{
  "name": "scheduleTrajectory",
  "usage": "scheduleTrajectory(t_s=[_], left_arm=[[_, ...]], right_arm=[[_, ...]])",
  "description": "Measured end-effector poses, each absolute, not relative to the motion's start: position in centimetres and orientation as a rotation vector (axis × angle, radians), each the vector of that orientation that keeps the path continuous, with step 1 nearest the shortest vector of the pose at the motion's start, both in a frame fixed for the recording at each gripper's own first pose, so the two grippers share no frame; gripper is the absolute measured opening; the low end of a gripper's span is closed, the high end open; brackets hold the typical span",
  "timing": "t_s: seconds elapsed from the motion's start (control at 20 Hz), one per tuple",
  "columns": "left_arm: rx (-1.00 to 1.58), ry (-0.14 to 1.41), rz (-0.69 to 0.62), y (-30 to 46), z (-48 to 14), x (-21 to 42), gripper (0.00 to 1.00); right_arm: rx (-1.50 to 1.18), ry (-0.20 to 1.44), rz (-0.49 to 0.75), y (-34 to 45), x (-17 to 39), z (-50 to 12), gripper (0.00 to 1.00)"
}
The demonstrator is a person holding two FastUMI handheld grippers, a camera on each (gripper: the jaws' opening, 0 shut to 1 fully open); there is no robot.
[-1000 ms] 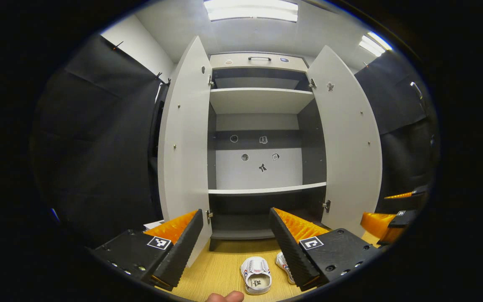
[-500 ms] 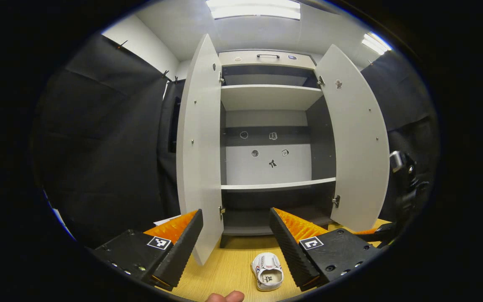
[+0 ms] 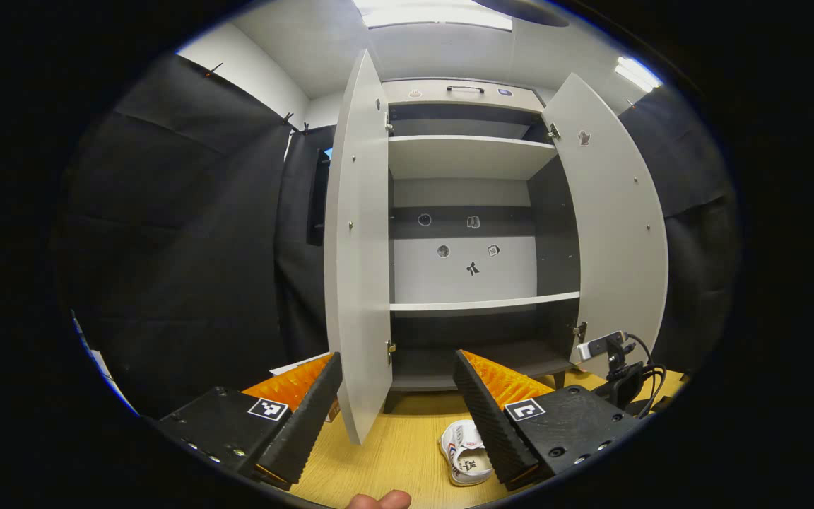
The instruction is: Grab one shoe with the right hand and put it into the shoe cabinet, grab the other shoe with the left hand and put it into the shoe cabinet; then close the right door with the right hand and the left door with the left hand.
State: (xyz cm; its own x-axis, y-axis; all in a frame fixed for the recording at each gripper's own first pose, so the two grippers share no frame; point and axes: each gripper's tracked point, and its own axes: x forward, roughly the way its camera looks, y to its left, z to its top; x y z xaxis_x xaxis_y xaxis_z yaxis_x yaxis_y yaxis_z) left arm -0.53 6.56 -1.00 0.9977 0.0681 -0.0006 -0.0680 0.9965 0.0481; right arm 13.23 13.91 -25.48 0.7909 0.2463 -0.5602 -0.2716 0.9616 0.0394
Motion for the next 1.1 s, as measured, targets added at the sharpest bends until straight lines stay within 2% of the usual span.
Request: scheduleTrajectory(t_s=[0.05,0.15,0.25,0.35,0.4,0.45,0.5,0.55,0.6,0.7,0.75,0.8,0.85,1.1], left_arm=[[0.050,0.008,0.070,6.7,-1.2,-0.5,0.95],[0.045,0.019,0.073,6.8,-1.6,-0.3,0.95],[0.039,0.028,0.076,7.2,-1.9,0.0,0.95],[0.036,0.038,0.081,7.3,-2.2,0.3,0.95],[0.034,0.043,0.080,7.3,-2.4,0.4,0.95],[0.034,0.047,0.081,7.3,-2.5,0.5,0.95],[0.036,0.052,0.082,7.4,-2.6,0.5,0.95],[0.040,0.057,0.083,7.3,-2.8,0.5,0.95],[0.043,0.061,0.084,7.4,-2.9,0.5,0.95],[0.045,0.066,0.081,7.2,-3.0,0.6,0.95],[0.046,0.068,0.077,7.2,-3.1,0.5,0.95],[0.048,0.071,0.074,7.1,-3.2,0.5,0.95],[0.050,0.074,0.072,7.1,-3.2,0.5,0.95],[0.050,0.073,0.061,6.8,-3.3,0.3,0.95]], right_arm=[[-0.047,0.615,0.270,13.8,13.8,-26.2,0.76],[-0.046,0.641,0.253,13.9,15.0,-27.4,0.75],[-0.046,0.664,0.246,14.2,16.0,-28.5,0.58],[-0.045,0.676,0.248,14.7,16.9,-29.3,0.55],[-0.049,0.680,0.249,15.0,17.2,-29.7,0.46],[-0.058,0.679,0.247,15.1,17.6,-29.9,0.46],[-0.072,0.673,0.237,15.1,18.1,-30.0,0.51],[-0.091,0.662,0.226,15.0,18.5,-30.1,0.50],[-0.103,0.650,0.218,14.9,18.9,-30.2,0.43],[-0.117,0.624,0.196,14.5,19.5,-30.4,0.34],[-0.123,0.612,0.181,14.2,19.9,-30.5,0.24],[-0.123,0.602,0.174,14.1,20.0,-30.4,0.10],[-0.126,0.594,0.174,14.0,20.1,-30.3,0.11],[-0.179,0.473,0.193,13.3,20.8,-28.1,0.01]])
